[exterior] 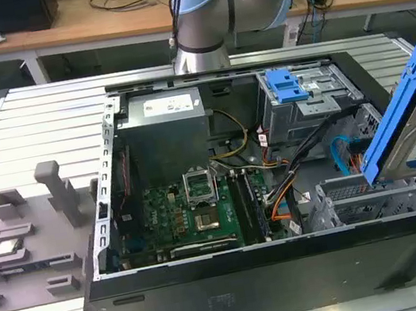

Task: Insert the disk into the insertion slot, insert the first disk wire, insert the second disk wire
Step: 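Insert the disk into the insertion slot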

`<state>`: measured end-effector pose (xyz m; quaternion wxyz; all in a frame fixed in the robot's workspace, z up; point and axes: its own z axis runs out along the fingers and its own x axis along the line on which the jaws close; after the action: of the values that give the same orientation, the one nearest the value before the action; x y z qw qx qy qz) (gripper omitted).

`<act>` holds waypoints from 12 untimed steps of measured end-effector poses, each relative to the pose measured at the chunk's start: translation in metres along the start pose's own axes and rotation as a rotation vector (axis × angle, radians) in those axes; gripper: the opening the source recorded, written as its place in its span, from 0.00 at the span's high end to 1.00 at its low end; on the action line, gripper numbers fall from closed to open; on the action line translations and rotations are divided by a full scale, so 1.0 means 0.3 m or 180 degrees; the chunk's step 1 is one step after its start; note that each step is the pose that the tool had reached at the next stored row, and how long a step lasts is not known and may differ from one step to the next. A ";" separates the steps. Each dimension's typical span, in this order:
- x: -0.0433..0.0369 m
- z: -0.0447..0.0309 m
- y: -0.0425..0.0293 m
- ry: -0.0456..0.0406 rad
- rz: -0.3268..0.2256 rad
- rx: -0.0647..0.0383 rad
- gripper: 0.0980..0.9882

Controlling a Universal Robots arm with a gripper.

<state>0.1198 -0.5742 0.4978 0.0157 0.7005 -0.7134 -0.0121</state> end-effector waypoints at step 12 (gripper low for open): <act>-0.067 0.162 0.043 -0.0051 -0.0002 -0.0002 0.70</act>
<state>0.1054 -0.5540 0.4496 0.0101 0.7006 -0.7132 -0.0180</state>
